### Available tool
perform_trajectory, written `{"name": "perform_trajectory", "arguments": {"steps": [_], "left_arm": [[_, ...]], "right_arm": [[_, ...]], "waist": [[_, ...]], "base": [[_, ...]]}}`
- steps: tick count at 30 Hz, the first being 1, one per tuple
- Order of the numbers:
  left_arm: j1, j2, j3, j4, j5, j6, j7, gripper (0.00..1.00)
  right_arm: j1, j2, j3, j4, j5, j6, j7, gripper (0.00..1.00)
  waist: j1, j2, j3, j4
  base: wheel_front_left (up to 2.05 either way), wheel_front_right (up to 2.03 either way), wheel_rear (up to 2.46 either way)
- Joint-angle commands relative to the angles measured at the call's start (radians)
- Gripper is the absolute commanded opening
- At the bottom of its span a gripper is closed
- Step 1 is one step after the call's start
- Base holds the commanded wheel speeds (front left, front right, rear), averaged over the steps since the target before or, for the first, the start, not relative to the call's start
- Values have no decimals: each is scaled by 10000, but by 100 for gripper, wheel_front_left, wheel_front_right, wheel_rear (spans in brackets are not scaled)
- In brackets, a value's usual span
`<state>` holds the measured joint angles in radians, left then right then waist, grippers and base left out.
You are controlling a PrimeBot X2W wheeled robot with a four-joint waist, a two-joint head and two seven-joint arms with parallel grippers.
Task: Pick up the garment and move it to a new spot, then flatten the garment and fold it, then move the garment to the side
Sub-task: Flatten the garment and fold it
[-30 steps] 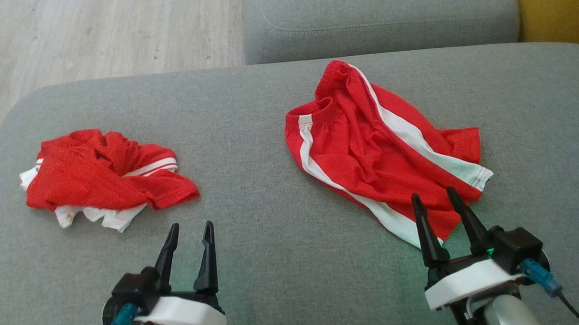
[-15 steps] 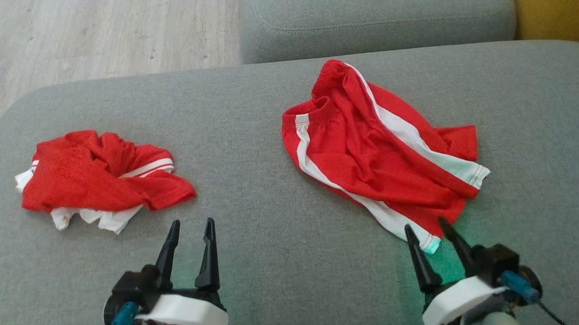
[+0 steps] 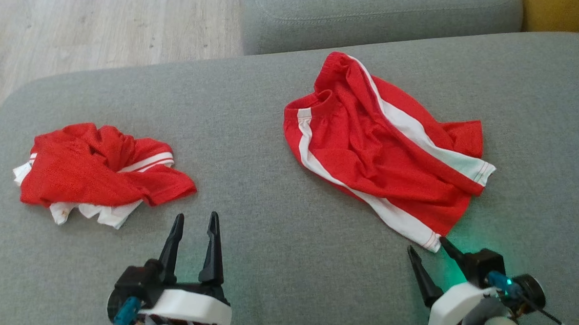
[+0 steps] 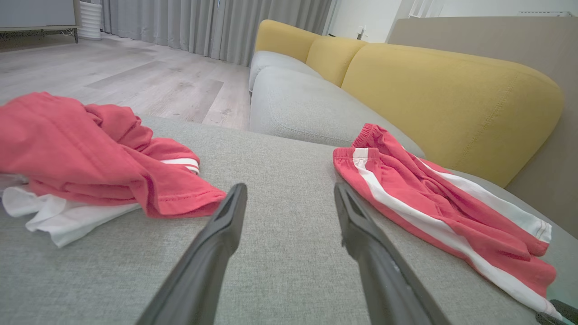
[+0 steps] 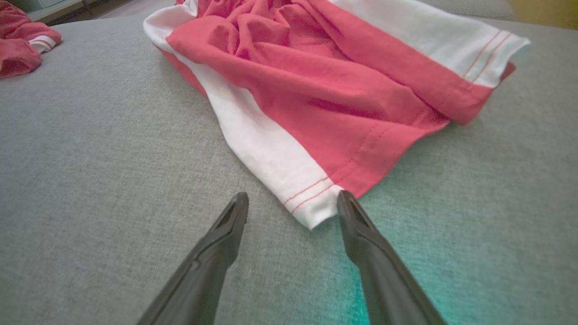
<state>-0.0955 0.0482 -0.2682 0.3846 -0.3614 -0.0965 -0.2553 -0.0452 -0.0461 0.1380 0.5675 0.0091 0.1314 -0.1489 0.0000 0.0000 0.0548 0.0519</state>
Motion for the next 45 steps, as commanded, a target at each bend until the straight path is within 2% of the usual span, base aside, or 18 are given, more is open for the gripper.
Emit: {"name": "perform_trajectory", "arguments": {"steps": [1,10,11,12,13,19,28,31,37,45], "left_arm": [[-464,20,220,-324,-80,20,-65,100],[-561,20,200,-325,-94,14,-65,100],[-570,20,203,-329,-99,18,-65,100],[-575,20,210,-333,-103,23,-65,100],[-573,20,225,-337,-106,28,-65,100],[-555,20,378,-338,-43,38,-65,100],[-775,20,543,-414,197,-62,-65,100],[-1014,20,379,-343,305,-131,-65,100],[-2123,32,-770,296,570,-299,94,100],[-4511,402,-2876,1706,83,-338,2026,100]], "right_arm": [[-569,-41,206,-189,-20,-7,-24,100],[-905,-41,159,276,-185,-7,73,98],[-930,-41,173,339,-164,-7,97,76],[-954,-41,190,389,-150,-7,100,26],[-971,-41,218,430,-143,-7,91,0],[-951,-41,-76,488,-177,-7,-17,0],[-356,-41,-1779,-39,-1026,-7,56,0],[-305,-41,-1821,-216,-1037,-7,24,0],[-502,-41,-1502,-454,-835,-7,-72,0],[-942,-41,-1046,-539,-667,-7,-271,0]], "waist": [[0,0,61,30],[0,0,211,104],[0,0,219,101],[0,0,224,90],[0,0,220,65],[0,0,98,-274],[0,0,2,-1088],[0,0,75,-1238],[0,0,379,-1472],[0,0,1164,-1908]], "base": [[0,0,0],[0,0,0],[0,0,0],[0,0,0],[0,0,0],[0,0,0],[0,0,0],[0,0,0],[0,0,0],[0,0,0]]}}
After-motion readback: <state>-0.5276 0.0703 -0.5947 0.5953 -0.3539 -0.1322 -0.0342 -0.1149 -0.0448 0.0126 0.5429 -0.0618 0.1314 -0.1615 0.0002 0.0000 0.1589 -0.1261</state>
